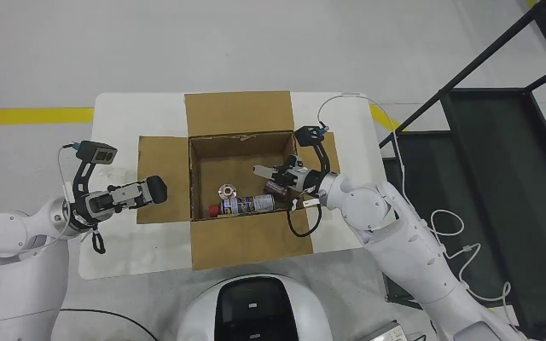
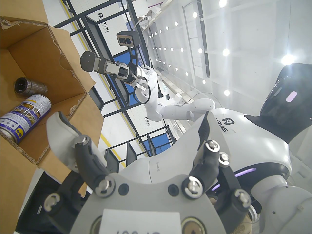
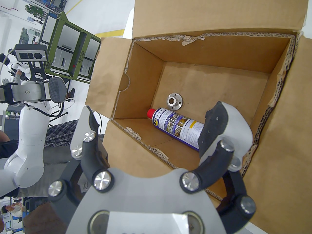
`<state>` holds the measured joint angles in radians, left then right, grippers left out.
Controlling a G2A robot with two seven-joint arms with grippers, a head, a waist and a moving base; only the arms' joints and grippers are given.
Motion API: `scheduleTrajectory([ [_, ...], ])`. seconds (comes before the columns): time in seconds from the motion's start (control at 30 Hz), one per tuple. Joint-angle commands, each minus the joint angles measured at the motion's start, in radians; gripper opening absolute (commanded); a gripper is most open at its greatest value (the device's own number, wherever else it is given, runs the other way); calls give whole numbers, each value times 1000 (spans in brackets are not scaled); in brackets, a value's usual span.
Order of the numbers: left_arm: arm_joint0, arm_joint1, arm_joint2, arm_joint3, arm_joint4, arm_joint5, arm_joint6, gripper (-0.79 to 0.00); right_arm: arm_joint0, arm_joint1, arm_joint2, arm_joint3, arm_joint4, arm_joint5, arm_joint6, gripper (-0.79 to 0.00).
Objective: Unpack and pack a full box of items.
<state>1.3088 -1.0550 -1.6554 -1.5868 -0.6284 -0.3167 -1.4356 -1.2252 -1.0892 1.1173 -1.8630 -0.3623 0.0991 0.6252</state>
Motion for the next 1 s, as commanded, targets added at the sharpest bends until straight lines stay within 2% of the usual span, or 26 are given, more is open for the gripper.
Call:
scheduleTrajectory([
  [0.0, 0, 0, 0, 0, 0, 0, 0, 0, 0, 0, 0, 0, 0, 0, 0, 0],
  [0.13, 7, 2, -1, -10, 1, 16, 9, 0, 11, -1, -16, 12, -26, -22, 21, 0],
  [0.33, 60, 17, -133, -16, -68, 6, 11, 0, 155, -6, -101, 113, -176, -187, 182, 0],
  [0.47, 120, 23, -200, -38, -99, 3, 12, 0, 253, -17, -164, 187, -268, -281, 232, 0],
  [0.6, 136, 23, -207, -45, -120, -1, 18, 0, 331, -32, -224, 267, -386, -326, 220, 0],
  [0.97, 136, 23, -207, -45, -120, -1, 18, 0, 345, -38, -237, 283, -387, -335, 211, 0],
])
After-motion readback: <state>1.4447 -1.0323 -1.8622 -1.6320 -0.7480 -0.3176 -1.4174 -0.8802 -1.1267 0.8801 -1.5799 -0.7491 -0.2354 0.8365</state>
